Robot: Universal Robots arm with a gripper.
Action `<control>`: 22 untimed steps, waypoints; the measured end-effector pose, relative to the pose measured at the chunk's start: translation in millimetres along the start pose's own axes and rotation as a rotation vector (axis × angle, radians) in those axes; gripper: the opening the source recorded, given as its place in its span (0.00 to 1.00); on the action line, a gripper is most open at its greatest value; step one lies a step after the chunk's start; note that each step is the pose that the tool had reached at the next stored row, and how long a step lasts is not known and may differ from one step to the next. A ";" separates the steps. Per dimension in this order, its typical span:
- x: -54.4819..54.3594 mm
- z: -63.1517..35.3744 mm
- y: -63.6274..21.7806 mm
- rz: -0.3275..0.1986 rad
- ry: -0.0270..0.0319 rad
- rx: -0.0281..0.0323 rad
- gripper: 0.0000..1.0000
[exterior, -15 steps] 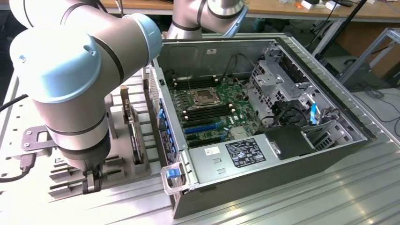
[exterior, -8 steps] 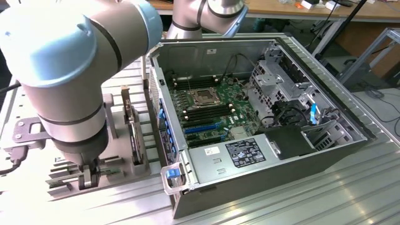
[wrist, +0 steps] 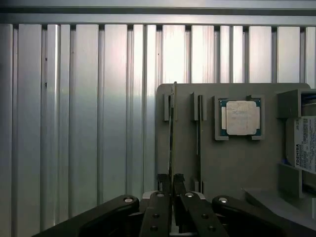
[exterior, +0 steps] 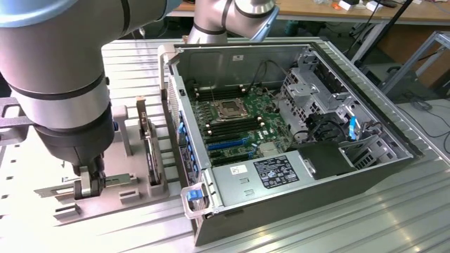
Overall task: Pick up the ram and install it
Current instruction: 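Pick up the ram and move it above insertion slot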
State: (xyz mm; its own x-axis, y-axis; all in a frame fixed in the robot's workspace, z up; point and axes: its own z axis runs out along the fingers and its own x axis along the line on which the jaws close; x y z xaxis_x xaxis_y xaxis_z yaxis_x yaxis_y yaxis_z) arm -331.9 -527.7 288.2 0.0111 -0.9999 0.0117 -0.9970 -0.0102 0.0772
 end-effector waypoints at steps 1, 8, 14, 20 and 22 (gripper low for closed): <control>0.0 -2.2 0.2 0.000 0.0017 -0.0003 0.14; 0.4 -41.2 2.1 0.000 0.0018 -0.0001 0.14; 0.8 -71.2 3.5 0.000 0.0018 -0.0001 0.14; 1.2 -106.8 5.3 0.000 0.0019 -0.0001 0.14; 1.4 -120.6 6.1 0.000 0.0018 -0.0001 0.14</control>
State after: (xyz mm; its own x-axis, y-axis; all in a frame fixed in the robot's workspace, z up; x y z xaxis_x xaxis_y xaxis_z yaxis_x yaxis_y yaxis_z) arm -328.7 -527.7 409.0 0.0110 -0.9998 0.0135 -0.9970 -0.0100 0.0772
